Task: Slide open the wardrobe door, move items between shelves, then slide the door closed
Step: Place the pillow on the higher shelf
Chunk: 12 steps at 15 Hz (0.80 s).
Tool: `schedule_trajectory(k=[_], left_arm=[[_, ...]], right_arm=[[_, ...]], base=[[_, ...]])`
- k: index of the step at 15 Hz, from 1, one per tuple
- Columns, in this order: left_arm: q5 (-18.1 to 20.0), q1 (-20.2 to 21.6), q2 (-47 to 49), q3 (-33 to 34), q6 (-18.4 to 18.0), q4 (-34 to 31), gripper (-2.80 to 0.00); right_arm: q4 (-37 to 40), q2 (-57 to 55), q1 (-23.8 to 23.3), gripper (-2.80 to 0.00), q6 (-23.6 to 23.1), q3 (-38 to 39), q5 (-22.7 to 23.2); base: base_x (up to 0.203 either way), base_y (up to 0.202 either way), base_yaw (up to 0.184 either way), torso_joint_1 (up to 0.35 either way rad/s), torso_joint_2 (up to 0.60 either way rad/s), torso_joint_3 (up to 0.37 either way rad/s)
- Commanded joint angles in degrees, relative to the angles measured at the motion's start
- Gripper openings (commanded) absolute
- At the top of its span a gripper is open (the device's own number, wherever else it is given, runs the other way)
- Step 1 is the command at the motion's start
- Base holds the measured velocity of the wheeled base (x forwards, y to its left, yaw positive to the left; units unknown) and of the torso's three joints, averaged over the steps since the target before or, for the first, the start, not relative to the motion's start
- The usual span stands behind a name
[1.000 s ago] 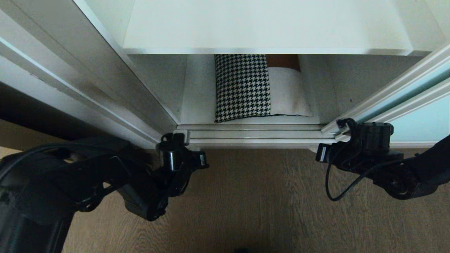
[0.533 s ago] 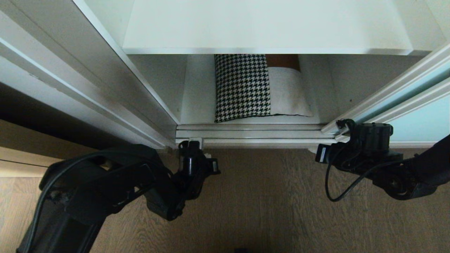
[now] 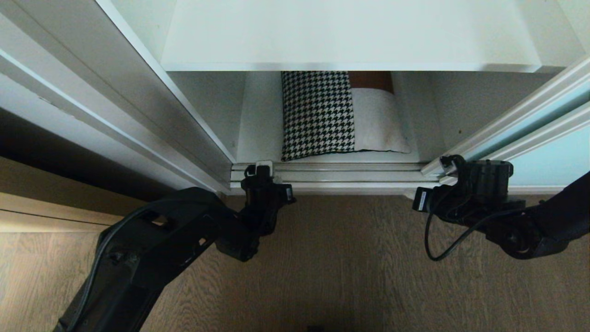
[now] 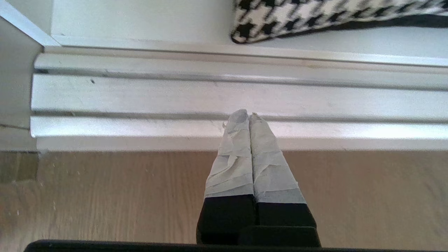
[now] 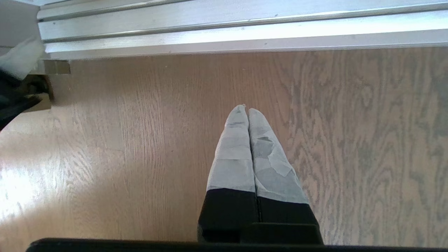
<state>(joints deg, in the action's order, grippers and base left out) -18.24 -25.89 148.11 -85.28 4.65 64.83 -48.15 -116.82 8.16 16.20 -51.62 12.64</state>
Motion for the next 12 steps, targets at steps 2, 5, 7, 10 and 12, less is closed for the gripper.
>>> schedule_trajectory(k=[2, 5, 7, 10, 12], left_arm=[[-0.13, 0.14, 2.19, -2.60, -0.43, 0.57, -2.80], [-0.13, 0.14, 1.74, -4.01, -0.43, 0.47, -2.80], [-0.13, 0.14, 1.96, -5.30, -0.43, 0.21, -2.80], [-0.13, 0.09, 2.45, -5.60, -0.43, 0.21, -2.80], [-0.20, 0.05, 2.54, -5.34, -0.47, 0.34, -2.80]], right_arm=[[-0.27, -0.25, -0.25, -2.80, 0.15, -0.06, 0.37], [-0.27, 0.28, -0.25, -2.80, 0.23, 0.47, 0.45], [-0.27, 0.71, -0.25, -2.80, 0.32, 0.56, 0.45], [-0.27, 1.33, -0.25, -2.80, 0.25, 0.91, 0.45], [-0.27, 1.16, -0.25, -2.80, 0.32, 0.90, 0.53]], base=[[0.000, 0.000, 0.000, 0.000, 0.00, 0.000], [0.000, 0.000, 0.000, 0.000, 0.00, 0.000], [0.000, 0.000, 0.000, 0.000, 0.00, 0.000], [0.000, 0.000, 0.000, 0.000, 0.00, 0.000], [0.156, 0.000, -0.002, 0.002, 0.00, 0.002]])
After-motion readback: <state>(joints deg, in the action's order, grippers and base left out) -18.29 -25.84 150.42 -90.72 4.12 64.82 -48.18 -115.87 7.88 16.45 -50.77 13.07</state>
